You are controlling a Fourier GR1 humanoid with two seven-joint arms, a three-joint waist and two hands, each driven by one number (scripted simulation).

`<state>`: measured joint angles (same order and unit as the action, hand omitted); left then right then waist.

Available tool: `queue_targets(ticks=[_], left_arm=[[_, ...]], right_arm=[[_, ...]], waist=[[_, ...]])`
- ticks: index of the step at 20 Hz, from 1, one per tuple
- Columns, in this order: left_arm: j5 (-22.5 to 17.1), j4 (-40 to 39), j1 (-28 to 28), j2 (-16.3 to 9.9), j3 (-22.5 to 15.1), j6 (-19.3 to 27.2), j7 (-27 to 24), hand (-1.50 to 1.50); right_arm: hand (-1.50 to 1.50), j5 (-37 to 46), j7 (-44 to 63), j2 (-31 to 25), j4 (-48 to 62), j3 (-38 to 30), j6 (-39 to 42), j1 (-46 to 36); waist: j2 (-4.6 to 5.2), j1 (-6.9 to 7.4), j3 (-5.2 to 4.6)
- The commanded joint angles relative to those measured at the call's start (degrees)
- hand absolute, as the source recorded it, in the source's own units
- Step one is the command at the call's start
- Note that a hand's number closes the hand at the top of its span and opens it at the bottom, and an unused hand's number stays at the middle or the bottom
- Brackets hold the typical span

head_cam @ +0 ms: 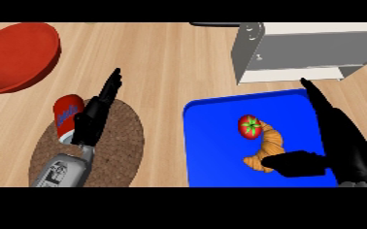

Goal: Pick the tomato from the tray and place it in the tiered shelf

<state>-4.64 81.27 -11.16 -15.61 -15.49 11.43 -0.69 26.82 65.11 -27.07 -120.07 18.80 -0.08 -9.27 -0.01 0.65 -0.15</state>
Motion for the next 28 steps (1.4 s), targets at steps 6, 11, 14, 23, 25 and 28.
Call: queue_targets(ticks=[6, 11, 14, 23, 25, 28], left_arm=[[1.3, 3.5, 0.2, 0.1, 1.5, 0.0, 3.8, 0.0], [1.4, 0.3, 0.2, 1.0, 2.1, -1.5, 1.0, 0.0], [2.9, -2.0, 0.1, 2.3, 2.1, -0.5, -0.3, 0.0], [4.2, 0.2, 1.0, 3.0, 2.3, -1.7, 0.5, 0.0], [3.5, 2.1, 0.0, 2.6, 3.0, -2.2, 2.8, 0.0], [2.4, -0.5, -0.3, 2.3, 4.6, -4.1, 1.7, 0.0]], right_arm=[[-1.5, 9.7, 11.7, 8.5, 2.2, 6.5, 2.6, -3.9], [-1.5, 10.8, 14.8, 10.4, 3.2, 3.5, 6.7, -8.9], [-1.5, 10.6, 12.7, 10.7, 2.6, 0.9, 8.1, -7.4], [-1.5, 18.4, 7.1, 18.4, 10.4, 3.7, 5.5, -3.7], [-1.5, 19.8, 10.7, 20.9, 9.9, 3.3, 7.8, -5.9], [-1.5, 22.0, 12.0, 24.0, 11.5, 3.8, 9.2, -8.3]], waist=[[-0.09, -0.32, 0.12], [-0.03, -0.42, 0.07], [-0.02, -0.79, 0.09], [-0.04, -0.47, 0.14], [-0.1, -0.4, 0.13], [0.0, -0.44, 0.09]])
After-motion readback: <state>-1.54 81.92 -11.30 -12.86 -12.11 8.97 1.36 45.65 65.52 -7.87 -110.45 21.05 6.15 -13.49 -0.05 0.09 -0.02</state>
